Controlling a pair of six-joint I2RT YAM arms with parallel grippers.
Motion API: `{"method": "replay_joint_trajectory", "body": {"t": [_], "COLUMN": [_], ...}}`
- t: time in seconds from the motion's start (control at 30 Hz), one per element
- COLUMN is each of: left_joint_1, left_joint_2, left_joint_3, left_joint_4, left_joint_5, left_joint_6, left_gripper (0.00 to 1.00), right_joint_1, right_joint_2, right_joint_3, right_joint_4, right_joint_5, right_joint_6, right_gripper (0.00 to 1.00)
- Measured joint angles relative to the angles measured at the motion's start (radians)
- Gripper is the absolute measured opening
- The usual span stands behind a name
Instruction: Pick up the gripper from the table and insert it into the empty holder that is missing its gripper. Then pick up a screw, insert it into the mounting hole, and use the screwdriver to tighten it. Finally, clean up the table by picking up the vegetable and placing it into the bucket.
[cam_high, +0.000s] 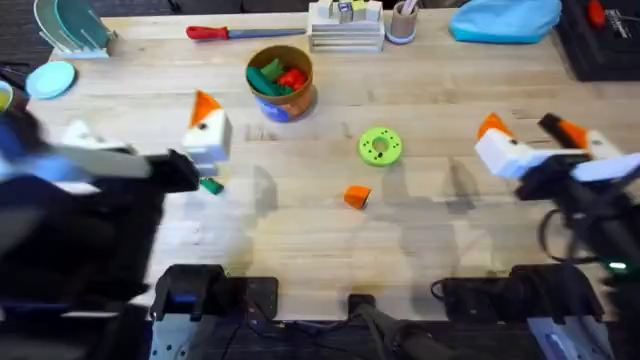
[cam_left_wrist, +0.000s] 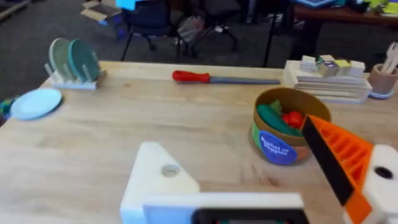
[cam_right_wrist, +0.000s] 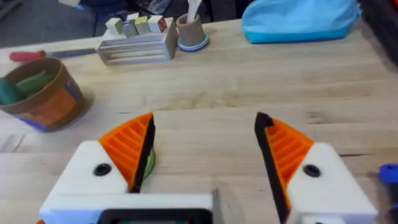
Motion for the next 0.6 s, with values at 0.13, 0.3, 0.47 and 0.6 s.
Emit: {"method": "replay_joint_trajectory", "body": {"t": [0.13, 0.3, 0.47, 0.6], "left_joint_1": [0.000, 0.000, 0.000, 0.000], "left_joint_2": [0.164, 0.374, 0.501, 0.543], "left_joint_3": [0.196, 0.346, 0.418, 0.420], "left_joint_4": [-0.195, -0.326, -0.334, -0.416], "left_joint_5": [-0.031, -0.031, -0.017, -0.005], "left_joint_6": [-0.056, -0.114, -0.135, -0.147], "left_gripper": [0.980, 0.981, 0.981, 0.981], "right_joint_1": [0.000, 0.000, 0.000, 0.000], "right_joint_2": [0.135, 0.309, 0.383, 0.382], "right_joint_3": [0.198, 0.361, 0.421, 0.422], "right_joint_4": [-0.161, -0.266, -0.260, -0.263], "right_joint_5": [-0.003, -0.008, -0.018, -0.019], "right_joint_6": [-0.067, -0.106, -0.120, -0.121], "right_gripper": [0.934, 0.933, 0.934, 0.934]}}
